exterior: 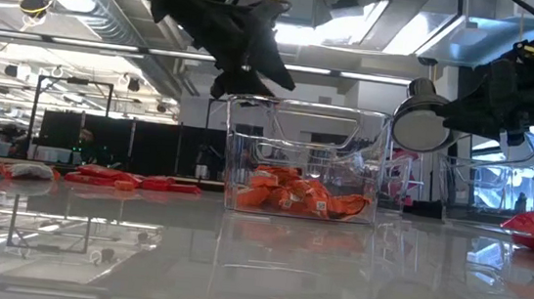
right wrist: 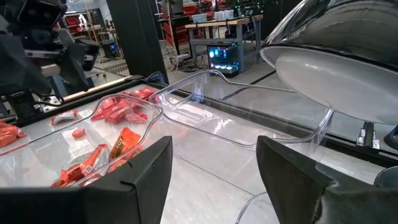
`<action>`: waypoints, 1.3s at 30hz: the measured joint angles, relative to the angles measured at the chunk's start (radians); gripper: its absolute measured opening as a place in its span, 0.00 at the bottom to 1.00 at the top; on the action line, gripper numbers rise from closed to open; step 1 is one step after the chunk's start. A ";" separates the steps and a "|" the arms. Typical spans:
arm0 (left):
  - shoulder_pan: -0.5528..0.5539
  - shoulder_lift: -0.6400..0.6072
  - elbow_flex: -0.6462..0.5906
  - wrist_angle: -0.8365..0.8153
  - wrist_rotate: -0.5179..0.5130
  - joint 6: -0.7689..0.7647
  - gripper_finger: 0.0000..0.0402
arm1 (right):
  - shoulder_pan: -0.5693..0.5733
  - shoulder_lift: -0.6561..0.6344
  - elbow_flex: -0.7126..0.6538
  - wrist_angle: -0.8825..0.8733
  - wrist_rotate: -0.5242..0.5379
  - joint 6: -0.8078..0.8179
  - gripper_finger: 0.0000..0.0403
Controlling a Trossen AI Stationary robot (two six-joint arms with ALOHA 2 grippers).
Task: Sort candy
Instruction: Put the orange chocolate into the bottom left transparent bin
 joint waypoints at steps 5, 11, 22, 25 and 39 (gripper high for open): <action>0.005 -0.095 0.000 -0.231 0.001 -0.051 0.63 | 0.000 0.000 0.000 0.000 0.000 0.000 0.57; 0.005 -0.232 0.000 -0.621 -0.020 -0.158 0.63 | 0.000 0.000 0.000 -0.001 0.001 0.000 0.57; 0.027 -0.239 0.000 -1.183 -0.237 -0.397 0.63 | 0.000 0.001 0.000 -0.002 0.002 -0.011 0.57; 0.042 -0.229 -0.006 -1.233 -0.271 -0.422 0.63 | 0.000 0.002 0.000 -0.002 0.002 -0.011 0.57; 0.172 -0.227 -0.256 -1.121 -0.258 -0.439 0.63 | 0.000 0.002 0.000 -0.001 0.000 -0.006 0.57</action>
